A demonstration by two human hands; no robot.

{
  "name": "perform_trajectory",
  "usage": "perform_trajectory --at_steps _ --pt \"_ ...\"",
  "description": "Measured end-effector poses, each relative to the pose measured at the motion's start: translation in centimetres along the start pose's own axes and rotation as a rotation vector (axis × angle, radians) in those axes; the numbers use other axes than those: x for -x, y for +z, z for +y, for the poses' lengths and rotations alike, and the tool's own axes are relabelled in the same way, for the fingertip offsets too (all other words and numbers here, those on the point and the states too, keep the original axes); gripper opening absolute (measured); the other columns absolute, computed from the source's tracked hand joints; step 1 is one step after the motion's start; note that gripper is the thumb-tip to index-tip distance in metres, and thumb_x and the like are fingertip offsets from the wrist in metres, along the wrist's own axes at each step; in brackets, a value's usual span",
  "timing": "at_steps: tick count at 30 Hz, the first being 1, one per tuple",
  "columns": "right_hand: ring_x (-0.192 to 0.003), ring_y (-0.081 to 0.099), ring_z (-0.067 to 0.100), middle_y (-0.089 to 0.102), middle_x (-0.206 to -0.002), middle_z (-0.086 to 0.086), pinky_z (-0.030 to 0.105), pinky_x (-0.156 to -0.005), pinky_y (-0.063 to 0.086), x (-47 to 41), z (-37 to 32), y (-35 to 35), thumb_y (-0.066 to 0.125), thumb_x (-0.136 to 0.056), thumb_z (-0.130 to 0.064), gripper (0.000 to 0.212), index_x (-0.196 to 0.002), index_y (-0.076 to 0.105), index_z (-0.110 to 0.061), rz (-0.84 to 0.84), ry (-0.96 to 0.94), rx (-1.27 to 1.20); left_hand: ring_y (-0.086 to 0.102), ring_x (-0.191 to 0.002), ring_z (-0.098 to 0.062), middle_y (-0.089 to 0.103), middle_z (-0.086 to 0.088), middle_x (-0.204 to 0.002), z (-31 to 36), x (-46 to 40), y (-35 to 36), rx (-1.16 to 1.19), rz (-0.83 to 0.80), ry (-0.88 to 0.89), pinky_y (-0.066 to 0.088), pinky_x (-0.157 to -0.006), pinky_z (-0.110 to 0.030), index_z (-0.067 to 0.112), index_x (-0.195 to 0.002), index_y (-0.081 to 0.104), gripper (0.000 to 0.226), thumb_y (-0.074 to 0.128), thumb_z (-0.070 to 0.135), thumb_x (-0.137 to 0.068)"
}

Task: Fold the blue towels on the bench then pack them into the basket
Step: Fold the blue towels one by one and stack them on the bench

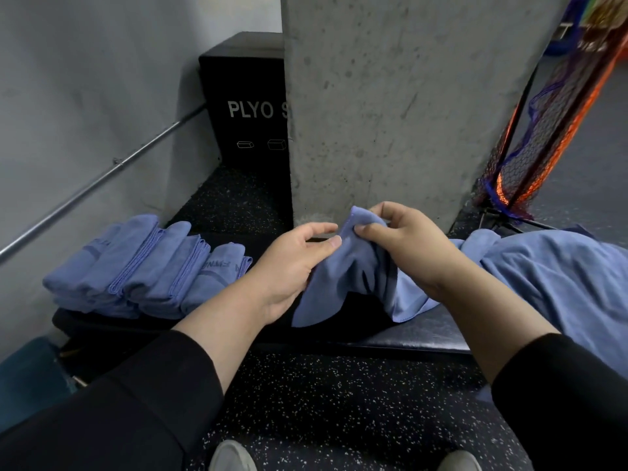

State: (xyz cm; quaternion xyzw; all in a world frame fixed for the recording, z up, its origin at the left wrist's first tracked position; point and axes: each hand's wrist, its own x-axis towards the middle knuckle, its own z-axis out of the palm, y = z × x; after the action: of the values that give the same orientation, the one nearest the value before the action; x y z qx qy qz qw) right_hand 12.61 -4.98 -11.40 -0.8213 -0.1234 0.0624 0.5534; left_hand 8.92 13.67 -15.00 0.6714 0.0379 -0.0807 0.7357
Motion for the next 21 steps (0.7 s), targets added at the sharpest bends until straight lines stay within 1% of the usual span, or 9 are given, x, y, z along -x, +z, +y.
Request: perform_trajectory --at_steps 3,6,9,11,13,15,18,20,21 --pt "-0.068 0.06 0.009 0.066 -0.074 -0.002 0.027 -0.066 0.048 0.3 -0.1 -0.6 0.067 -0.092 -0.023 0.009 -0.087 0.064 -0.016 0.021 0.001 -0.021 0.067 -0.117 -0.027 0.073 -0.014 -0.12 0.2 0.4 0.3 0.089 -0.098 -0.055 0.054 -0.099 -0.037 0.007 -0.127 0.066 0.029 0.06 0.017 -0.1" --pt "-0.069 0.059 0.01 0.065 -0.073 -0.004 0.032 -0.068 0.047 0.1 0.2 -1.1 0.067 -0.091 -0.025 0.009 -0.086 0.064 -0.019 0.088 0.001 -0.038 0.071 -0.106 -0.023 0.074 -0.017 -0.115 0.0 0.4 0.8 -0.004 -0.138 -0.067 0.055 -0.091 -0.031 0.003 -0.117 0.071 0.024 0.063 0.014 -0.098" --pt "-0.067 0.058 0.009 0.064 -0.072 -0.005 0.031 -0.067 0.046 0.0 -0.2 -2.2 0.064 -0.089 -0.024 0.008 -0.082 0.061 -0.021 0.197 0.003 -0.06 0.067 -0.099 -0.02 0.074 -0.017 -0.11 -0.6 0.1 0.8 -0.234 -0.097 -0.024 0.052 -0.094 -0.04 0.01 -0.1 0.074 0.016 0.066 0.023 -0.098" --pt "-0.065 0.055 0.01 0.06 -0.071 -0.003 0.029 -0.064 0.044 0.4 -0.6 -3.0 0.063 -0.089 -0.024 0.011 -0.084 0.059 -0.015 0.227 0.007 -0.005 0.061 -0.087 -0.016 0.074 -0.012 -0.093 -0.9 -0.2 0.8 -0.335 -0.055 0.023 0.05 -0.087 -0.049 0.02 -0.089 0.072 0.021 0.062 0.036 -0.099" --pt "-0.062 0.045 0.013 0.047 -0.067 0.0 0.032 -0.06 0.037 0.7 -0.7 -3.8 0.065 -0.088 -0.025 0.025 -0.08 0.049 -0.008 0.235 0.0 0.085 0.051 -0.073 -0.011 0.061 0.001 -0.073 -0.6 -0.1 0.8 -0.374 0.024 0.118 0.043 -0.074 -0.038 0.02 -0.083 0.067 0.025 0.06 0.036 -0.1" --pt "-0.063 0.036 0.014 0.037 -0.067 0.002 0.033 -0.058 0.029 1.2 -0.8 -4.4 0.067 -0.087 -0.027 0.034 -0.075 0.04 -0.012 0.25 -0.011 0.214 0.044 -0.063 -0.005 0.054 0.008 -0.066 0.2 0.1 0.8 -0.509 0.052 0.245 0.038 -0.064 -0.023 0.014 -0.083 0.064 0.023 0.066 0.032 -0.096" --pt "-0.065 0.047 0.022 0.051 -0.07 0.015 0.039 -0.059 0.039 1.9 -0.6 -5.4 0.067 -0.088 -0.029 0.035 -0.081 0.049 0.0 0.282 -0.001 0.332 0.042 -0.059 -0.005 0.055 0.002 -0.065 1.3 0.5 0.0 -0.82 0.009 0.327 0.034 -0.059 -0.023 0.013 -0.083 0.065 0.022 0.077 0.032 -0.086" --pt "-0.077 0.063 0.032 0.067 -0.084 0.019 0.045 -0.07 0.051 2.2 -0.5 -6.0 0.067 -0.09 -0.033 0.034 -0.092 0.061 0.001 0.32 -0.005 0.366 0.047 -0.062 -0.011 0.059 -0.002 -0.067 1.2 0.3 -1.3 -0.962 0.053 0.266 0.036 -0.059 -0.029 0.015 -0.081 0.067 0.019 0.075 0.032 -0.088" --pt "-0.084 0.065 0.034 0.069 -0.089 0.02 0.046 -0.074 0.052 2.4 -0.5 -6.3 0.067 -0.091 -0.036 0.036 -0.094 0.063 0.0 0.342 -0.009 0.388 0.048 -0.063 -0.015 0.057 -0.001 -0.064 1.2 0.2 -2.2 -1.001 0.116 0.223 0.035 -0.058 -0.031 0.015 -0.08 0.068 0.019 0.072 0.031 -0.091"
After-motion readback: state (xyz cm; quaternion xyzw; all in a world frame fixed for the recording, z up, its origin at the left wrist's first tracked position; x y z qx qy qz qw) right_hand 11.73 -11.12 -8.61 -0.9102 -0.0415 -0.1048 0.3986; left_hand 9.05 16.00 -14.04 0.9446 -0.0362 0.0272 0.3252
